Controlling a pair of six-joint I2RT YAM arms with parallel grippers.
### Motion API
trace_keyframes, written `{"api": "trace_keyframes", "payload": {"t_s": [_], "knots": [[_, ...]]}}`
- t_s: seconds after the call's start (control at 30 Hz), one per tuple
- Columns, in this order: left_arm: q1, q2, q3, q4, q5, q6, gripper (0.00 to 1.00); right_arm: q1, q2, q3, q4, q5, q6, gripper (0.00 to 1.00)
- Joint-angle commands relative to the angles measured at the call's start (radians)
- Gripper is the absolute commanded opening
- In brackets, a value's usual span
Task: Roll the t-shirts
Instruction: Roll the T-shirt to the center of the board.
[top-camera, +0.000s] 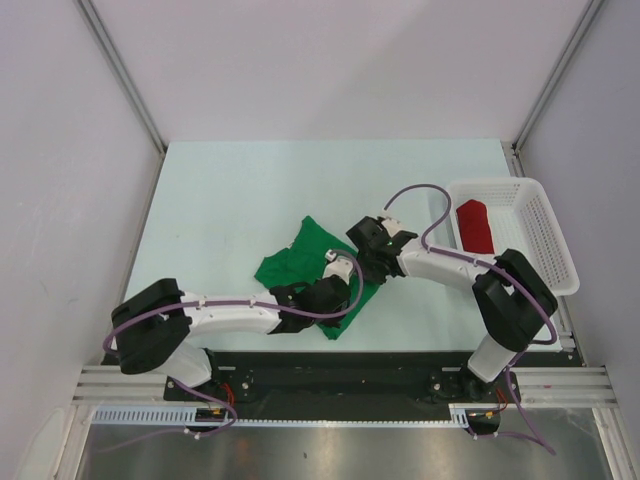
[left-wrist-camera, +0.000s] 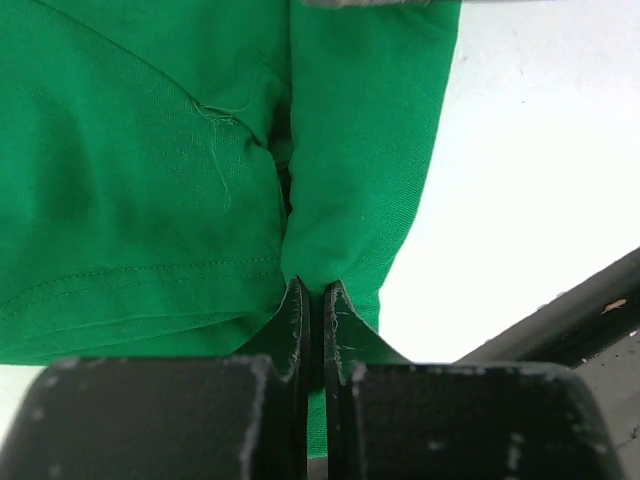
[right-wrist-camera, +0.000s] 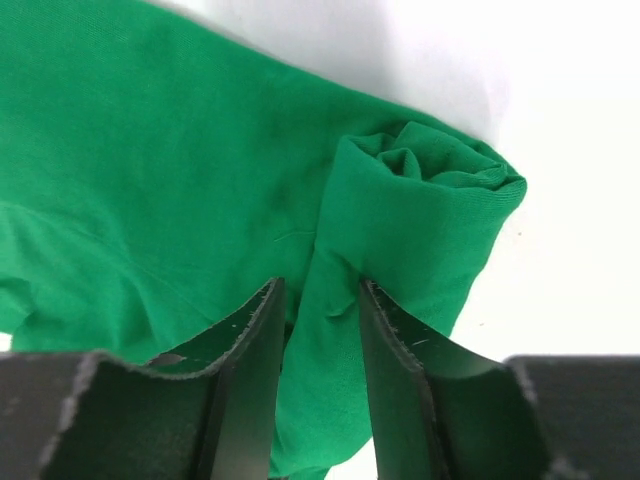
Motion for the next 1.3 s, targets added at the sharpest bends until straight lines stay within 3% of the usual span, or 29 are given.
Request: {"api": "trace_keyframes", "payload": {"t_s": [0.0,0.17,0.4,0.67,0.83,0.93,1.07,1.27], "knots": [[0.008,0.005,0.003,0.000,-0.016,-0.031,0.00,-0.028,-0.077,0.030,-0.002,0.001,-0.017,0.41],[0.048,-0.013,-0.043,0.038,0.042,-0.062,0.00,-0.047,-0.166,0.030,-0.012,0.027,-0.036,0.48],[0.131,-0.029,-0.117,0.130,0.176,-0.100,0.00,-0.064,-0.247,0.017,-0.047,0.053,-0.050,0.49],[0.240,-0.012,-0.161,0.205,0.344,-0.119,0.00,-0.017,-0.315,-0.098,0.020,0.044,-0.057,0.29],[0.274,0.022,-0.169,0.231,0.412,-0.119,0.00,0.034,-0.275,-0.141,0.051,0.038,-0.057,0.23],[0.291,0.028,-0.181,0.242,0.434,-0.125,0.00,0.054,-0.269,-0.155,0.062,0.045,-0.050,0.24],[0.310,0.042,-0.181,0.239,0.452,-0.117,0.00,0.077,-0.254,-0.164,0.062,0.060,-0.039,0.32],[0.317,0.036,-0.181,0.239,0.457,-0.114,0.00,0.081,-0.228,-0.169,0.088,0.051,-0.031,0.33]]}}
